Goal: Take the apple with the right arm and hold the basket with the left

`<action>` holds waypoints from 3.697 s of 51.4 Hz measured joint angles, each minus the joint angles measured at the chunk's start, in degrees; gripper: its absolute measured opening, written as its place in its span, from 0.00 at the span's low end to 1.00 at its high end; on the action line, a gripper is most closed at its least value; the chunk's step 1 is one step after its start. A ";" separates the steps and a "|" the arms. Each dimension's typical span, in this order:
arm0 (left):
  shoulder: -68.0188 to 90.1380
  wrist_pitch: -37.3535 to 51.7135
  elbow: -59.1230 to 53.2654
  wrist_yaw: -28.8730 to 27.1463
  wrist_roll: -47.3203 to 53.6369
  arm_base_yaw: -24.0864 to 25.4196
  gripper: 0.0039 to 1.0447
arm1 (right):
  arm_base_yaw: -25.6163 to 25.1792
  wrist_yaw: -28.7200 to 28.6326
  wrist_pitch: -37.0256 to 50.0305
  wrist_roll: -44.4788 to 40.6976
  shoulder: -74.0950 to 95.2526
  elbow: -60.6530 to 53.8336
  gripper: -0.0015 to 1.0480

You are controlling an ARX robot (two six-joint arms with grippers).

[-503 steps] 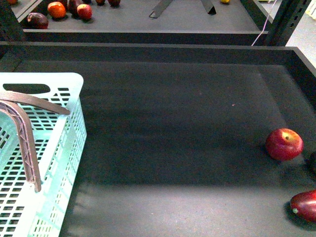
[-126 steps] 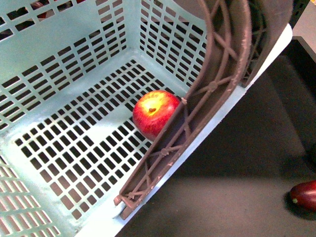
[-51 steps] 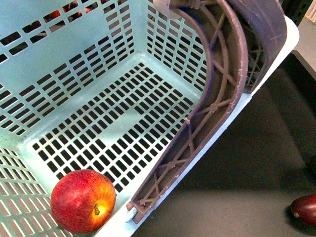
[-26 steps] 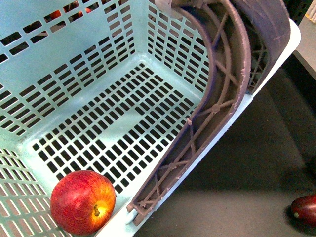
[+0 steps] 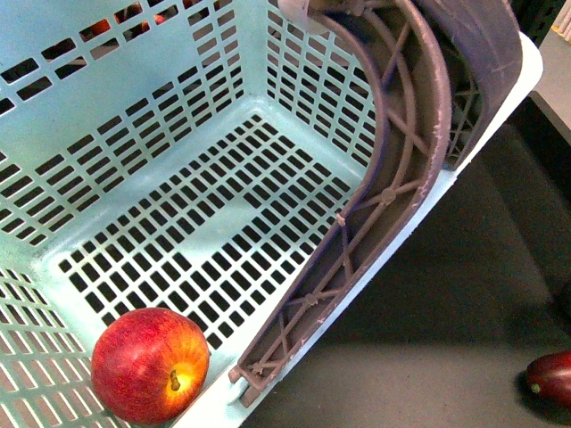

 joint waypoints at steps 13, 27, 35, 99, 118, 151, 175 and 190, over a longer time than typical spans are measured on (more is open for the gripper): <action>0.00 0.02 0.02 0.02 0.11 0.00 0.16 | 0.00 -0.04 -8.98 0.00 -8.59 0.00 0.02; 0.02 0.02 0.02 0.00 0.00 0.02 0.16 | 0.00 -0.02 -9.03 -0.02 -8.70 0.00 0.17; 0.02 0.02 0.02 0.04 0.00 0.00 0.16 | 0.00 -0.02 -9.03 -0.02 -8.70 0.00 0.47; 3.04 -5.03 4.13 -17.29 -12.76 11.08 0.16 | 0.00 -0.13 -9.03 -0.02 -8.76 0.00 0.92; 11.98 -1.51 -0.33 -9.73 -10.03 20.76 0.16 | 0.00 -0.02 -9.03 0.00 -8.76 0.00 0.92; 23.80 13.18 -4.79 -7.56 -14.73 29.44 0.16 | 0.00 -0.02 -9.03 0.00 -8.76 0.00 0.92; 22.40 8.79 -4.83 -7.26 -16.63 29.57 0.62 | 0.00 -0.02 -9.03 -0.02 -8.76 0.00 0.92; 6.14 -1.20 -9.75 -12.24 -16.48 31.08 0.94 | 0.00 -0.02 -9.03 0.00 -8.76 0.00 0.92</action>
